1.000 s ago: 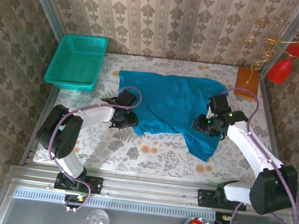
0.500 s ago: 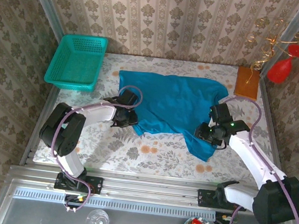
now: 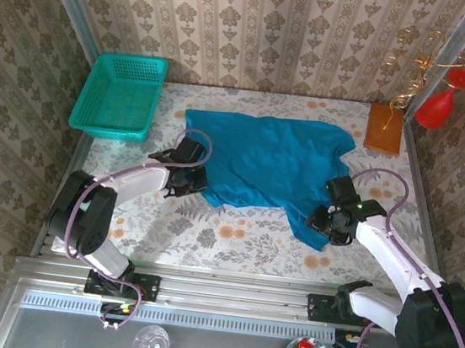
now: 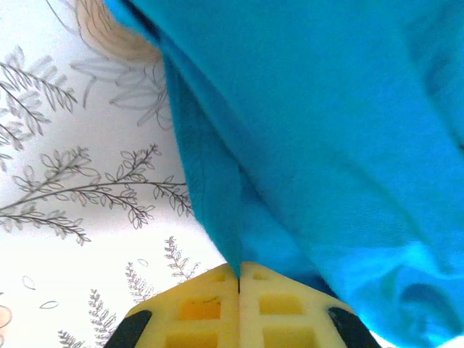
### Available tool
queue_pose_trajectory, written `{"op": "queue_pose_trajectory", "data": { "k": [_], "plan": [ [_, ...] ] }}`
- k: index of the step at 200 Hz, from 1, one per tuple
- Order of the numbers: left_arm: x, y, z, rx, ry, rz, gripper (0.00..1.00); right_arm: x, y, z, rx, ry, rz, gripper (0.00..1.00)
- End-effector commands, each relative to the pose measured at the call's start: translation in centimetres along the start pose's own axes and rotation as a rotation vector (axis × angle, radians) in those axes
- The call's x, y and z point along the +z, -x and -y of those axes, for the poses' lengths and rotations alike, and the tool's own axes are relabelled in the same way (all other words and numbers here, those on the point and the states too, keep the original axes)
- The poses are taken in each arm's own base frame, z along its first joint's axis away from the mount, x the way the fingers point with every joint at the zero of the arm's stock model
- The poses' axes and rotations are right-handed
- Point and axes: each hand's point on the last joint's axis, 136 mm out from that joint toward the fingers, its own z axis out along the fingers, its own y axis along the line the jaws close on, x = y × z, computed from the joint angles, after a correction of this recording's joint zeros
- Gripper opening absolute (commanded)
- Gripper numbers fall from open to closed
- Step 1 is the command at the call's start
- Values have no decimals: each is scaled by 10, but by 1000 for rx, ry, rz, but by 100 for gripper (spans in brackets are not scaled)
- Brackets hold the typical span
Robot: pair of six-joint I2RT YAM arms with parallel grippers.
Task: Fold the inside-out t-shirt
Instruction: Flatten out the T-shirt at the center of the table.
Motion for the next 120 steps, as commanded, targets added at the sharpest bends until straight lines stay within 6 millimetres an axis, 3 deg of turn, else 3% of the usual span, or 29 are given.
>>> {"op": "queue_pose_trajectory", "data": {
  "k": [1, 46, 63, 72, 105, 120],
  "plan": [
    [-18, 14, 3, 34, 0, 51, 0, 11, -13, 25, 120, -118, -22, 55],
    [-33, 29, 6, 41, -10, 80, 0, 29, -30, 38, 191, -158, -41, 46],
    [-39, 35, 5, 40, -15, 91, 0, 36, -34, 38, 212, -142, -46, 39],
    [-42, 38, 4, 42, -16, 95, 0, 36, -33, 40, 217, -149, -37, 30],
    [-58, 53, -6, 35, -20, 134, 0, 7, -5, 35, 185, -145, 93, 1],
    [-66, 62, -11, 32, -34, 154, 0, -20, 17, 31, 156, -142, 183, 0]
  ]
}}
